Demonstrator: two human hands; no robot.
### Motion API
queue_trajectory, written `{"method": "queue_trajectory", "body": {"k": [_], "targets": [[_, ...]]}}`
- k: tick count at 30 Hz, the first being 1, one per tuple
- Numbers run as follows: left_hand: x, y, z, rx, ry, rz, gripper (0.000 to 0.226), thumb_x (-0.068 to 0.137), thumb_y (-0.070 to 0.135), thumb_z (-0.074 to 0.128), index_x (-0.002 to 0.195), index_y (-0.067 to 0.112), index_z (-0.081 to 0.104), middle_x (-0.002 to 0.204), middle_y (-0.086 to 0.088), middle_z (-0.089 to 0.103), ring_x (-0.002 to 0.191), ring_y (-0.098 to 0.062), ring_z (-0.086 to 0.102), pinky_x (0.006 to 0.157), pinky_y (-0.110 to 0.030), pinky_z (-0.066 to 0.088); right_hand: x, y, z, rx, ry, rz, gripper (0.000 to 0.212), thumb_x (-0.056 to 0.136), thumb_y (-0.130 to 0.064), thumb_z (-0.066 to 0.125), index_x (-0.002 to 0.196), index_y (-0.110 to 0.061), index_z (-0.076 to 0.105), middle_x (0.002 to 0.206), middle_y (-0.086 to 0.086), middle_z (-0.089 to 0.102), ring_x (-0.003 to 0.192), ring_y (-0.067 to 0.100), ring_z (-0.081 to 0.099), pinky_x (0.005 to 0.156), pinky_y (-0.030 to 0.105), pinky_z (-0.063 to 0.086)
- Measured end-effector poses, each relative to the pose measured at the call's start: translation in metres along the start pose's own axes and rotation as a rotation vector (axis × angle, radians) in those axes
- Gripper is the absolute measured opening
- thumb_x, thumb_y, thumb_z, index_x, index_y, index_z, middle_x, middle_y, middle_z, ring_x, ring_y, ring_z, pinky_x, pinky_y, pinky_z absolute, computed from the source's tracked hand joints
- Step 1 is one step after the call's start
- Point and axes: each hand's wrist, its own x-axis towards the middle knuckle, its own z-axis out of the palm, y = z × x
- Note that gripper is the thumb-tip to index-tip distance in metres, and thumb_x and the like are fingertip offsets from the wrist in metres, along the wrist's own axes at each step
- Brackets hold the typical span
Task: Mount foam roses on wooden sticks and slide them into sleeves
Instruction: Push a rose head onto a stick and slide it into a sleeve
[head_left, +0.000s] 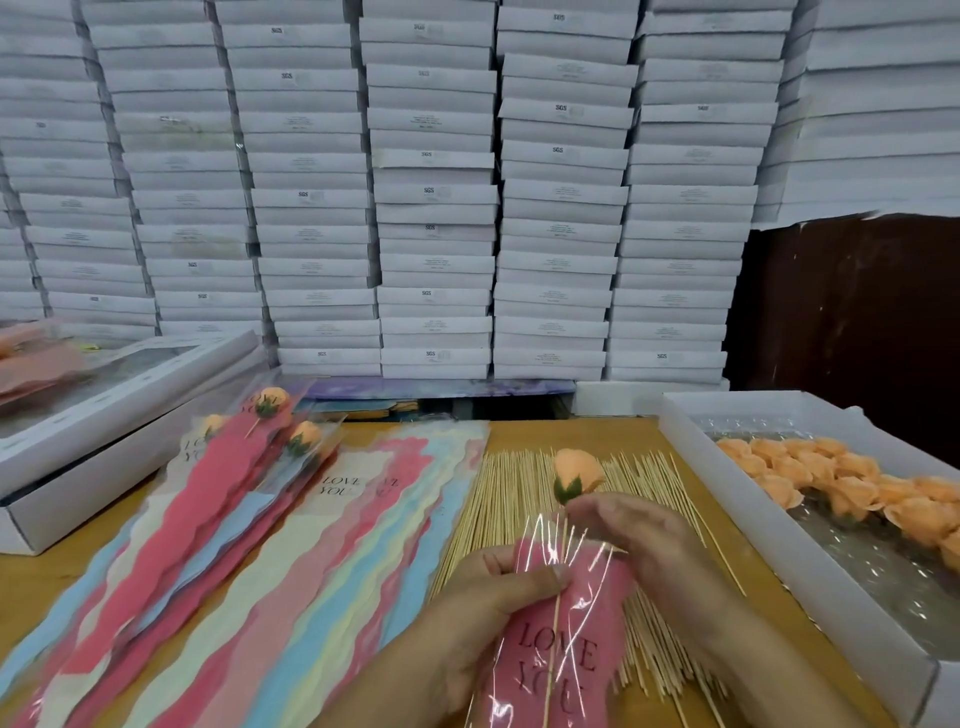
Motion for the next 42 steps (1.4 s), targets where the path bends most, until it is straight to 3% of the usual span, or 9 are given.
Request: {"method": "queue_trajectory", "body": {"k": [4, 7, 11, 15, 18, 23, 31, 33, 42], "targets": [[-0.001, 0.000, -0.002, 0.024, 0.006, -0.007, 0.027, 0.074, 0.011, 0.086, 0.097, 0.002, 0.078, 0.102, -0.026, 0.074, 0.076, -0.027, 0.074, 0.072, -0.035, 0.062, 0.006, 0.003, -0.011, 0.064, 0.211, 0.008, 0.013, 0.089, -0.026, 0.063, 0.085, -0.014, 0.067, 0.101, 0.011, 0.075, 0.095, 0.024, 0.071, 0.073, 0.035, 0.054], [-0.001, -0.001, 0.000, 0.029, -0.023, -0.021, 0.037, 0.072, 0.010, 0.088, 0.105, -0.002, 0.075, 0.106, -0.027, 0.073, 0.081, -0.029, 0.074, 0.074, -0.036, 0.062, 0.008, 0.007, -0.017, 0.025, 0.293, -0.013, 0.020, 0.093, -0.021, 0.063, 0.111, -0.029, 0.066, 0.118, -0.005, 0.067, 0.101, 0.012, 0.067, 0.077, 0.034, 0.055], [0.000, -0.002, 0.003, 0.043, -0.056, -0.036, 0.038, 0.070, 0.010, 0.088, 0.105, -0.001, 0.076, 0.106, -0.025, 0.073, 0.083, -0.028, 0.075, 0.077, -0.037, 0.061, 0.009, 0.009, -0.015, -0.013, 0.162, -0.052, 0.041, 0.086, -0.039, 0.064, 0.125, -0.051, 0.060, 0.127, -0.032, 0.059, 0.112, -0.002, 0.061, 0.092, 0.034, 0.052], [0.002, -0.003, 0.002, 0.052, -0.042, -0.030, 0.039, 0.070, 0.011, 0.088, 0.104, -0.001, 0.076, 0.101, -0.024, 0.074, 0.080, -0.028, 0.074, 0.078, -0.036, 0.061, 0.009, 0.010, -0.013, -0.003, 0.102, -0.029, 0.027, 0.090, -0.024, 0.062, 0.111, -0.035, 0.074, 0.116, -0.006, 0.072, 0.104, 0.017, 0.070, 0.083, 0.040, 0.057], [0.002, -0.003, 0.002, 0.058, -0.031, -0.009, 0.037, 0.071, 0.014, 0.088, 0.104, -0.001, 0.077, 0.099, -0.023, 0.073, 0.080, -0.029, 0.069, 0.077, -0.036, 0.059, 0.007, 0.007, -0.010, 0.020, 0.086, -0.015, 0.028, 0.080, -0.035, 0.064, 0.103, -0.030, 0.078, 0.110, 0.003, 0.074, 0.100, 0.023, 0.070, 0.080, 0.040, 0.060], [0.004, -0.003, -0.001, 0.007, -0.013, -0.034, 0.028, 0.074, 0.009, 0.082, 0.098, -0.004, 0.077, 0.093, -0.024, 0.074, 0.074, -0.026, 0.073, 0.072, -0.033, 0.060, 0.005, 0.007, -0.008, 0.018, 0.009, 0.017, 0.033, 0.078, -0.040, 0.064, 0.106, -0.029, 0.078, 0.108, 0.006, 0.075, 0.103, 0.027, 0.070, 0.083, 0.041, 0.058], [0.002, -0.001, 0.000, -0.099, 0.029, -0.058, 0.044, 0.077, 0.018, 0.080, 0.107, -0.012, 0.069, 0.095, -0.026, 0.070, 0.069, -0.029, 0.070, 0.068, -0.033, 0.059, 0.000, 0.003, 0.000, -0.041, -0.075, 0.046, 0.023, 0.076, -0.034, 0.076, 0.098, -0.034, 0.080, 0.107, -0.005, 0.076, 0.099, 0.012, 0.072, 0.076, 0.018, 0.055], [0.002, 0.001, 0.001, -0.111, 0.027, -0.051, 0.031, 0.077, 0.016, 0.078, 0.095, -0.008, 0.072, 0.088, -0.024, 0.070, 0.065, -0.027, 0.069, 0.064, -0.032, 0.059, -0.001, 0.001, 0.000, -0.052, -0.100, 0.070, 0.019, 0.079, -0.035, 0.074, 0.097, -0.032, 0.080, 0.104, -0.002, 0.077, 0.098, 0.014, 0.072, 0.075, 0.017, 0.054], [0.007, 0.001, 0.002, -0.149, 0.175, -0.040, 0.032, 0.079, 0.029, 0.076, 0.087, -0.001, 0.070, 0.076, -0.019, 0.066, 0.065, -0.028, 0.063, 0.068, -0.036, 0.054, -0.001, 0.009, 0.002, -0.164, -0.105, 0.075, 0.024, 0.072, -0.035, 0.085, 0.096, -0.037, 0.078, 0.099, -0.003, 0.076, 0.094, 0.015, 0.072, 0.081, 0.028, 0.059]]}}
